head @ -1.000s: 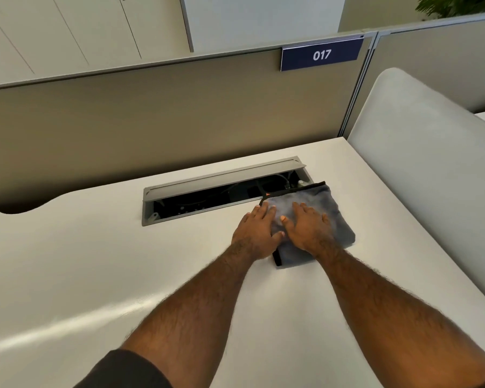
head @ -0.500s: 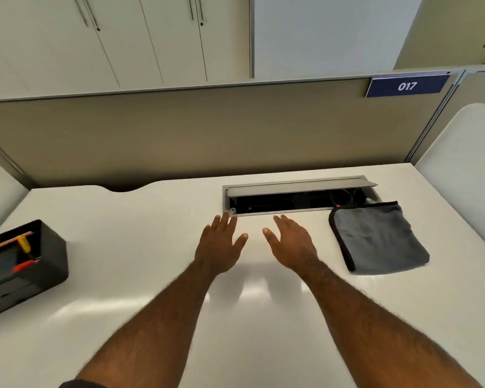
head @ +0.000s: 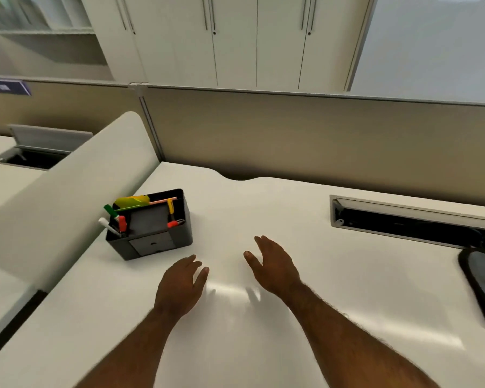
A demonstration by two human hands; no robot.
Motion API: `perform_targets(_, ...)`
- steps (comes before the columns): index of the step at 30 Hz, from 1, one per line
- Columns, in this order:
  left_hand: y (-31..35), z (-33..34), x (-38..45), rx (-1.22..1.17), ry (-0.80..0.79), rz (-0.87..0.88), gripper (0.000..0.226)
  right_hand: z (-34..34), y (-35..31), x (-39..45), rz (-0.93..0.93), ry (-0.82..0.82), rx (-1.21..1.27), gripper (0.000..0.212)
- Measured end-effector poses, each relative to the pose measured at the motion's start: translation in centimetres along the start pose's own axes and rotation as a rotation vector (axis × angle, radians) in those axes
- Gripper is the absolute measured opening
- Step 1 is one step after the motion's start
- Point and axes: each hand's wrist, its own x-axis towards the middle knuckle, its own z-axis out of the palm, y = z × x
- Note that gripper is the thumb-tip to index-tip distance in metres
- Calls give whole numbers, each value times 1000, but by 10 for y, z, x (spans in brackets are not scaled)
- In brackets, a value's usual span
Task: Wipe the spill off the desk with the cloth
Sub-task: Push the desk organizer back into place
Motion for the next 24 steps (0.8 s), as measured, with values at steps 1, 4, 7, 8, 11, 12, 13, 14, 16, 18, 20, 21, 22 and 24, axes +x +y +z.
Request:
perform_targets(1, -12, -4, -4, 10, -3, -30, 77, 9, -8, 2, -13, -22, 9, 64)
perform_targets(4, -53, -13, -16, 30, -10, -109, 80, 42, -40, 12, -55, -91, 24, 66)
perform_targets(7, -81, -15, -17, 51, -31, -150, 71, 65, -69, 25, -112, -136, 41, 72)
perform_targets(8, -88, -14, -14, 59, -43, -159, 68, 71, -77, 29, -135, -140, 45, 74)
perform_targets(11, -105, -8, -8, 70, -78, -171, 69, 86, -103, 44, -178, -125, 24, 80)
perform_targets(12, -108, -6, -7, 66, -81, -171, 69, 90, -110, 50, -178, -115, 10, 82)
perform_targets(13, -108, -4, -6, 56, -72, -165, 69, 92, -116, 56, -173, -104, -3, 83)
perform_targets(14, -108, -3, -4, 44, -57, -158, 69, 92, -121, 63, -169, -90, -14, 83)
perform_targets(16, -111, 0, 1, 20, -27, -144, 67, 95, -130, 78, -170, -60, -34, 80)
perform_targets(18, -112, 2, 7, 9, -19, -133, 65, 95, -138, 90, -173, -36, -35, 74)
perform_targets(20, -114, 7, 12, -2, -9, -145, 63, 97, -144, 101, -176, -33, -66, 67)
perform_targets(21, -115, 10, 13, -2, 4, -151, 63, 97, -146, 106, -174, -37, -97, 63)
perform_targets(22, -116, 12, 14, 2, 19, -154, 63, 97, -147, 110, -170, -42, -128, 59)
perform_targets(24, -117, 16, 15, 7, 50, -157, 63, 97, -149, 118, -162, -43, -161, 52)
